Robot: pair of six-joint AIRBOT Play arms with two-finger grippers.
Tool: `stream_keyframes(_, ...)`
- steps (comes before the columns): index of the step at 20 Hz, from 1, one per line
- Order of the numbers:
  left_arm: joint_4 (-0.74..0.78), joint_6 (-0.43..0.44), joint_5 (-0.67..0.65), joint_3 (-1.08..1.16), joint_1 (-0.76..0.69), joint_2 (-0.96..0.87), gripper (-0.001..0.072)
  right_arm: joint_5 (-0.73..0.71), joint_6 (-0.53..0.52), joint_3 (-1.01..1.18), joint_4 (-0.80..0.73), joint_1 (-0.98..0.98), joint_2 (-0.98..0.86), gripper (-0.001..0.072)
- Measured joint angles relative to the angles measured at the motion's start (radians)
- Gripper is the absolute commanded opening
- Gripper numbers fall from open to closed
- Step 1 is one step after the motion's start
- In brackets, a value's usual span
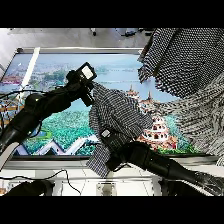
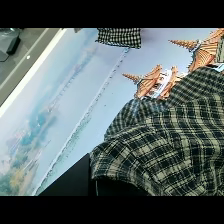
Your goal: Fold the clothes and pants, and hang the long-sleeved shirts on hangers.
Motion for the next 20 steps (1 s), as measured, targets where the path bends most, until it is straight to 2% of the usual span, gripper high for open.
stream_keyframes(3, 0.018, -0.016, -0.011, 0.0, 0.013, 0.019, 0.0036, 0.029, 0.019, 0.036, -0.059, -0.001, 0.065, 0.0036)
stream_keyframes(6, 0.1, -0.097, -0.047, 0.022, 0.05, 0.059, 0.0036, 0.112, 0.023, 0.152, -0.195, -0.064, 0.189, 0.0034)
stream_keyframes(11, 0.185, -0.181, -0.069, 0.17, 0.103, 0.166, 0.0036, 0.087, -0.106, 0.475, -0.298, -0.28, 0.377, 0.0033)
stream_keyframes(15, 0.206, -0.229, -0.073, 0.356, 0.097, 0.265, 0.0036, 0.053, -0.263, 0.75, -0.237, -0.347, 0.413, 0.0034)
stream_keyframes(20, 0.212, -0.253, -0.048, 0.546, 0.038, 0.366, 0.0036, 0.019, -0.43, 0.94, -0.074, -0.368, 0.408, 0.0035)
